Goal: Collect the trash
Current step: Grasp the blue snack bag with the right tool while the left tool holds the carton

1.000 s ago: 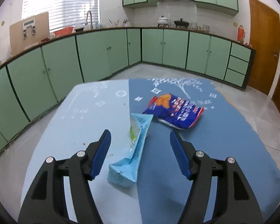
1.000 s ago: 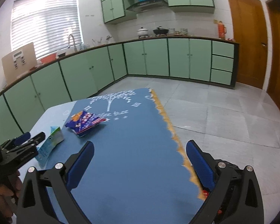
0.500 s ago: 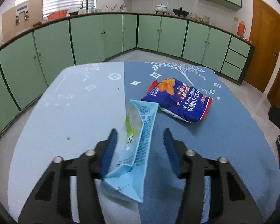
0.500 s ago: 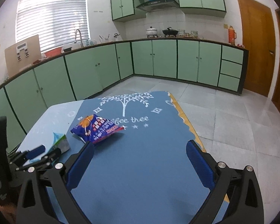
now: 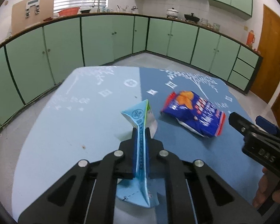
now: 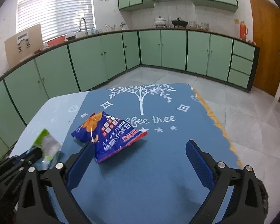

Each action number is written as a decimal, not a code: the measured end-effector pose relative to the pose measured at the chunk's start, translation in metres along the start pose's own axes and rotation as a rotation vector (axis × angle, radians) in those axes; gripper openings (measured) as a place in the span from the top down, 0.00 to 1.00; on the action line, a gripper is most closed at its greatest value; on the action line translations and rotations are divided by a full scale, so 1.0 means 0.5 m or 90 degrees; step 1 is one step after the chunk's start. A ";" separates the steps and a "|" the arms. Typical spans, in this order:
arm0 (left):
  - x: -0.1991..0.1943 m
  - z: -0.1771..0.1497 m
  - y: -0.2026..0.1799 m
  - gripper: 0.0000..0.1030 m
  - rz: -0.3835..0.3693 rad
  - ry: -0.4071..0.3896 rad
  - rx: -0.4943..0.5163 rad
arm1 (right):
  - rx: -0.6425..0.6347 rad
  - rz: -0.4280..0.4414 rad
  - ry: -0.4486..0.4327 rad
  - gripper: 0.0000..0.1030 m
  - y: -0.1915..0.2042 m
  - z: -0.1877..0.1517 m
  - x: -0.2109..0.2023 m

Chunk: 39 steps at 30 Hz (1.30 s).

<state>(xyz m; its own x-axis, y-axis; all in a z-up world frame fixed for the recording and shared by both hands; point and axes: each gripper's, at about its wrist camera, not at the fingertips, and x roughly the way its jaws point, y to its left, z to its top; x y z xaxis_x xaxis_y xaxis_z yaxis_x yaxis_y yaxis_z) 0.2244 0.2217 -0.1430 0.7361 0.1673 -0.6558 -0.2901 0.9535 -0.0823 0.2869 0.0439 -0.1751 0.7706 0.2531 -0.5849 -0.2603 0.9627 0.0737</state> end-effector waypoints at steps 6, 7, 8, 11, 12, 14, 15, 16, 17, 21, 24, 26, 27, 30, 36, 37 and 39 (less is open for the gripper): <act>0.018 0.028 0.011 0.94 0.019 -0.011 -0.012 | -0.001 -0.021 0.025 0.07 0.014 0.024 0.068; 0.022 0.029 0.012 0.94 0.019 -0.012 -0.012 | 0.001 -0.029 0.029 0.07 0.014 0.028 0.078; 0.027 0.032 0.011 0.94 0.020 -0.012 -0.012 | 0.003 -0.035 0.033 0.07 0.014 0.032 0.087; 0.040 0.035 0.011 0.94 0.021 -0.010 -0.014 | 0.006 -0.046 0.057 0.08 0.015 0.037 0.111; 0.043 0.035 0.011 0.94 0.021 -0.010 -0.014 | 0.005 -0.047 0.065 0.10 0.015 0.038 0.116; 0.048 0.035 0.015 0.94 0.021 -0.009 -0.015 | 0.001 -0.049 0.084 0.14 0.017 0.038 0.129; 0.051 0.036 0.016 0.94 0.020 -0.007 -0.017 | -0.001 -0.051 0.096 0.17 0.019 0.037 0.136; 0.053 0.036 0.018 0.94 0.019 -0.007 -0.019 | -0.003 -0.051 0.105 0.21 0.020 0.037 0.142; 0.054 0.036 0.019 0.94 0.019 -0.006 -0.020 | -0.004 -0.049 0.113 0.25 0.022 0.037 0.148; 0.055 0.036 0.018 0.94 0.018 -0.006 -0.019 | -0.018 -0.021 0.131 0.54 0.033 0.032 0.159; 0.055 0.036 0.018 0.94 0.019 -0.006 -0.018 | -0.032 -0.009 0.124 0.75 0.042 0.030 0.153; 0.055 0.036 0.018 0.94 0.019 -0.007 -0.017 | -0.038 0.003 0.117 0.82 0.046 0.029 0.148; 0.055 0.037 0.018 0.94 0.020 -0.006 -0.017 | -0.040 0.007 0.112 0.87 0.047 0.030 0.144; 0.054 0.037 0.018 0.94 0.019 -0.006 -0.017 | -0.038 0.018 0.094 0.98 0.048 0.031 0.129; 0.042 0.037 0.011 0.94 0.011 -0.013 -0.013 | -0.018 0.040 0.067 0.98 0.031 0.033 0.087; 0.039 0.037 0.009 0.94 0.010 -0.015 -0.013 | -0.016 0.040 0.060 0.98 0.028 0.035 0.078; 0.028 0.037 0.004 0.94 0.004 -0.020 -0.011 | -0.013 0.038 0.044 0.98 0.019 0.041 0.051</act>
<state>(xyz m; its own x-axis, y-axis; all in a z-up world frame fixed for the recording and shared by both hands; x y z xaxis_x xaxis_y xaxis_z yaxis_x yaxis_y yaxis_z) 0.2457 0.2305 -0.1384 0.7531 0.1808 -0.6325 -0.3049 0.9479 -0.0920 0.3160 0.0613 -0.1728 0.7114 0.3016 -0.6348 -0.3168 0.9439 0.0934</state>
